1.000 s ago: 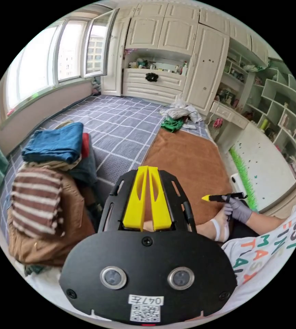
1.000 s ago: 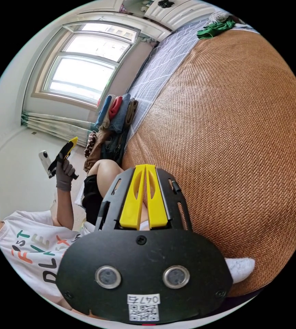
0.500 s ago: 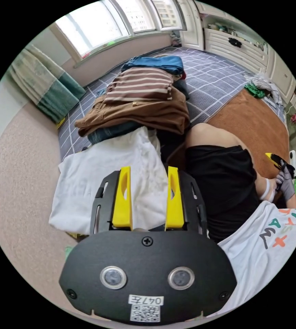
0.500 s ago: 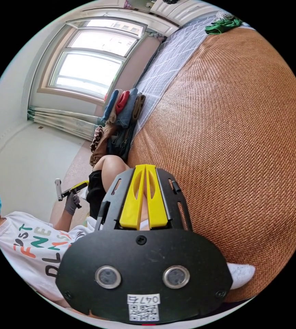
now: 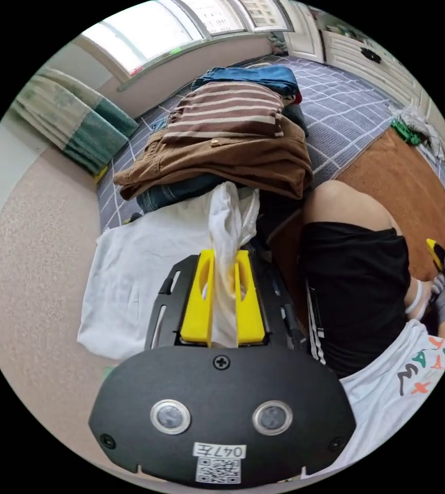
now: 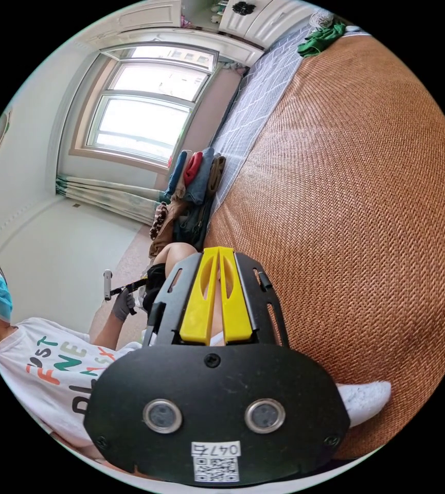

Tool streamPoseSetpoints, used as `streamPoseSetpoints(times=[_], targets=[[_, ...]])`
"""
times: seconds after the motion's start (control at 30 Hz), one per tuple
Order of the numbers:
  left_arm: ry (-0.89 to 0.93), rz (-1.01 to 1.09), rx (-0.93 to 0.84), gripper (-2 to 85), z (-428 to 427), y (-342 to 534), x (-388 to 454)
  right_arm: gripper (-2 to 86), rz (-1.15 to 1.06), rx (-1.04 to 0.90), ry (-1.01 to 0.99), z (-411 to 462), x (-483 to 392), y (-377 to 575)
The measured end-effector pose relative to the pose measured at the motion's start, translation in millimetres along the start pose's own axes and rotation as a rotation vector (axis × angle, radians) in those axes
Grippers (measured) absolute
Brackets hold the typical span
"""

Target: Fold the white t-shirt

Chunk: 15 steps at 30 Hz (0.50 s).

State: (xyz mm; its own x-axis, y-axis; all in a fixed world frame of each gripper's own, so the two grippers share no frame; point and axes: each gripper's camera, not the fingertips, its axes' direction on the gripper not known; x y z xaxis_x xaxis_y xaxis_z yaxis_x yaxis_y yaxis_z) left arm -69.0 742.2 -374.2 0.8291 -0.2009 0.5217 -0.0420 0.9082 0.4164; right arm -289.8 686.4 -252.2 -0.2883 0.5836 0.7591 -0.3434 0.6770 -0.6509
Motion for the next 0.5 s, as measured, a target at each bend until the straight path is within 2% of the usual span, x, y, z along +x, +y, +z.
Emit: streamPoseSetpoints(times=[0.13, 0.27, 0.37, 0.5], targets=[[0.281, -0.139, 0.042, 4.4, -5, 0, -77, -1.2, -0.003, -0.012, 0.002, -5, -4, -1], [0.535, -0.190, 0.115, 3.9, -29, 4, -135, -1.2, 0.000, -0.010, -0.005, -16, -9, -3], [0.652, -0.151, 0.207, 4.0, -79, 8, -160, -1.2, 0.002, -0.019, -0.003, -23, -14, -7], [0.837, -0.004, 0.370, 4.0, -142, 3, -140, -1.2, -0.010, -0.031, 0.014, -34, -25, -16]])
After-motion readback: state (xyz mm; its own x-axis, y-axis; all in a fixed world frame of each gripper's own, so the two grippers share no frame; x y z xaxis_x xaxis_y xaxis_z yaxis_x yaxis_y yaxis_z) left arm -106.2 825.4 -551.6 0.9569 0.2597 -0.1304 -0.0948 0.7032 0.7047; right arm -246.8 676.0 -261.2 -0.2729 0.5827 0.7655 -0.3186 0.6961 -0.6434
